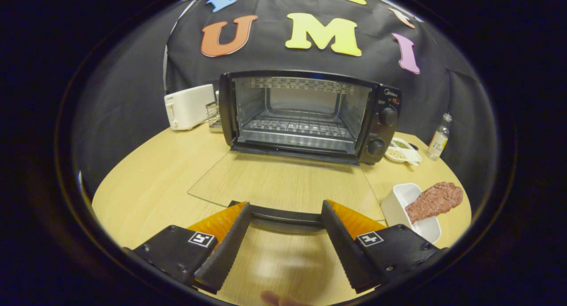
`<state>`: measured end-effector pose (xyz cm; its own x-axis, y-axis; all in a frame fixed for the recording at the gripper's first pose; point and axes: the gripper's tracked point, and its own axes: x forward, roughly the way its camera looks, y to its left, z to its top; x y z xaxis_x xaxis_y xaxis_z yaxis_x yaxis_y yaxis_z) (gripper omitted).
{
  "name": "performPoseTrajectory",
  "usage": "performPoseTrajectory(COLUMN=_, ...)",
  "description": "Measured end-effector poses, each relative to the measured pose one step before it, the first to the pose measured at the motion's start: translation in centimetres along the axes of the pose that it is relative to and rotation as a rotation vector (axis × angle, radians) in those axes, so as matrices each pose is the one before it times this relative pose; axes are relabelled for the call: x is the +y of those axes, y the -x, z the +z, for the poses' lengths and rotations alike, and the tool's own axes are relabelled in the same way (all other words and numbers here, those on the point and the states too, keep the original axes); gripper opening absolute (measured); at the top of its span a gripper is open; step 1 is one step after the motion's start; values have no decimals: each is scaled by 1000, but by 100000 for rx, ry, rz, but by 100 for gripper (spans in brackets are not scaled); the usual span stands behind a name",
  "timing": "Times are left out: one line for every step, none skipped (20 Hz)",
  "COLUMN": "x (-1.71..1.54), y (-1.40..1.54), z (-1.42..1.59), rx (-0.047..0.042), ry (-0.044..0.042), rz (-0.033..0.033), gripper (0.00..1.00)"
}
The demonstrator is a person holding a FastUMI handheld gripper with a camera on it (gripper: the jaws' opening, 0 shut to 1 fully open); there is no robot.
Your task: Open the toaster oven, put the food inside, and close the toaster oven door.
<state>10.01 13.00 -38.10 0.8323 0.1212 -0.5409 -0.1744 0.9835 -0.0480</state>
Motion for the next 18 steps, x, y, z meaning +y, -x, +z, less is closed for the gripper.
performPoseTrajectory(x=-39, y=714, z=325, rx=232, ry=-427, rz=1304, gripper=100)
performPoseTrajectory(x=274, y=856, z=414, rx=567, ry=-1611, rz=3008, gripper=100)
performPoseTrajectory(x=286, y=1068, z=384, rx=1049, ry=-2404, rz=3841, gripper=100)
performPoseTrajectory(x=-80, y=1174, z=672, rx=261, ry=-2101, rz=2652, gripper=100)
performPoseTrajectory(x=-430, y=1375, z=886, rx=-710, ry=-1055, rz=1233, gripper=100)
performPoseTrajectory(x=-679, y=1342, z=1097, rx=-1458, ry=-77, rz=140, gripper=100)
performPoseTrajectory(x=-884, y=1396, z=1089, rx=-2080, ry=545, rz=-638, gripper=100)
performPoseTrajectory(x=-1058, y=1211, z=1179, rx=-1624, ry=596, rz=-1008, gripper=100)
performPoseTrajectory(x=-945, y=1076, z=639, rx=-88, ry=1208, rz=201, gripper=100)
performPoseTrajectory(x=-1050, y=982, z=625, rx=774, ry=757, rz=587, gripper=100)
performPoseTrajectory(x=-1464, y=986, z=550, rx=450, ry=-521, rz=-180, gripper=100)
performPoseTrajectory(x=-1687, y=867, z=639, rx=279, ry=-811, rz=-697, gripper=100)
performPoseTrajectory(x=-1868, y=772, z=493, rx=474, ry=-184, rz=-1127, gripper=100)
performPoseTrajectory(x=-2064, y=481, z=462, rx=549, ry=174, rz=-1352, gripper=100)
performPoseTrajectory(x=-1924, y=386, z=43, rx=1287, ry=704, rz=-1311, gripper=100)
performPoseTrajectory(x=-2061, y=97, z=-1, rx=1160, ry=311, rz=-1305, gripper=100)
performPoseTrajectory(x=-1819, y=-148, z=-253, rx=1742, ry=589, rz=-600, gripper=100)
performPoseTrajectory(x=-1755, y=-265, z=-466, rx=2006, ry=21, rz=-416, gripper=100)
